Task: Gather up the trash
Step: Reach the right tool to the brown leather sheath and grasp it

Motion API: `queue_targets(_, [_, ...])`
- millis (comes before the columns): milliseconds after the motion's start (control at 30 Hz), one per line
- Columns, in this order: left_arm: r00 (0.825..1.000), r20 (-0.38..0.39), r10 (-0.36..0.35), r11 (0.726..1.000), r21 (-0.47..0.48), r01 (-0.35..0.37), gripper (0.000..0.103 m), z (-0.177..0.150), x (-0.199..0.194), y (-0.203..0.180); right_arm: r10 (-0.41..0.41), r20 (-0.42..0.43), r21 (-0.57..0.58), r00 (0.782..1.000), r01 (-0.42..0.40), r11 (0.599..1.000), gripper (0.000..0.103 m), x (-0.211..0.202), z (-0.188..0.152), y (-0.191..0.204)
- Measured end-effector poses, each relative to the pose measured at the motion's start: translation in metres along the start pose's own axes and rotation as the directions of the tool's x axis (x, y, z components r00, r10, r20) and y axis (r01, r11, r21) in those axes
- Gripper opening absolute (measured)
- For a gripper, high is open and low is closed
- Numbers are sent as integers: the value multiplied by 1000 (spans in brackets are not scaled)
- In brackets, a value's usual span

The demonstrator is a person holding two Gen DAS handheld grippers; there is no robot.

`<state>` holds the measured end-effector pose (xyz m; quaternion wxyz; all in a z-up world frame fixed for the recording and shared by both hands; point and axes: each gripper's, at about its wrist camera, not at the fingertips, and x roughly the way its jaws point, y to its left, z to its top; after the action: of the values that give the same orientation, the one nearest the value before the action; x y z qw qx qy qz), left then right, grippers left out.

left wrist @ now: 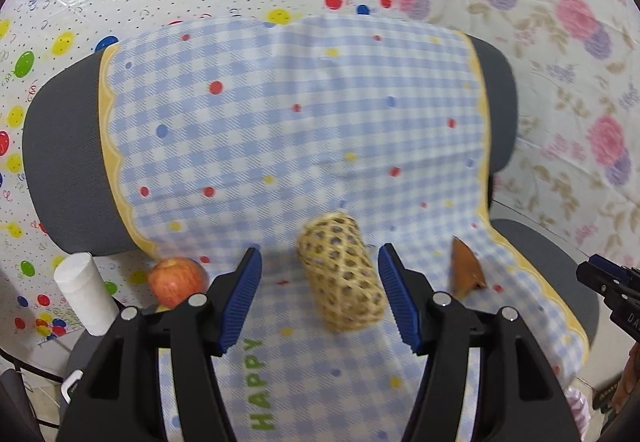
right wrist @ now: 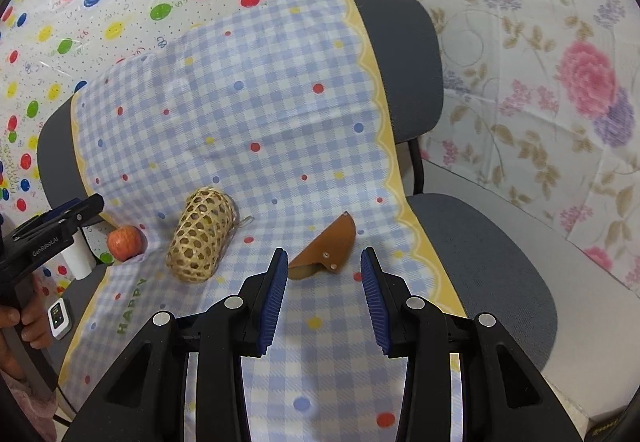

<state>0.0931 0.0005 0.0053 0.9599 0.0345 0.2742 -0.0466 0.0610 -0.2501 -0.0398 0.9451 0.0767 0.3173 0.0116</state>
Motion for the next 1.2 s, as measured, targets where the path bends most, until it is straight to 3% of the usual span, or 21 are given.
queue_targets(167, [1000,-29,2,1000,-6,-2,69,5,28,2,-8,-24,13,1000,8,1000,41,36,11,3])
queue_targets(233, [998,-69,-10,1000,-2,10,76,2,47,-3,-15,-39,17,999,15,1000,47,50,13,6])
queue_targets(467, [975,-220,-46,999,-11,44,85,-17,109,-21,-52,-101,-8,994,52,999,62,94,9,9])
queue_targets(700, [960,-279,-30,999,-30,23,89,-28,145,-33,-95,-129,6,987,96,995,78,114,8,0])
queue_targets(867, [953,-302,-4,999,-49,-12,88,-33,162,-35,-114,-136,9,984,116,993,80,118,5,-3])
queue_targets(933, [954,-299,-7,999,-48,-7,73,-35,162,-35,-119,-141,6,983,122,993,80,118,4,-3])
queue_targets(1200, [963,-260,-63,998,-39,55,71,-43,130,-19,-114,-172,-12,978,114,993,72,121,-5,2])
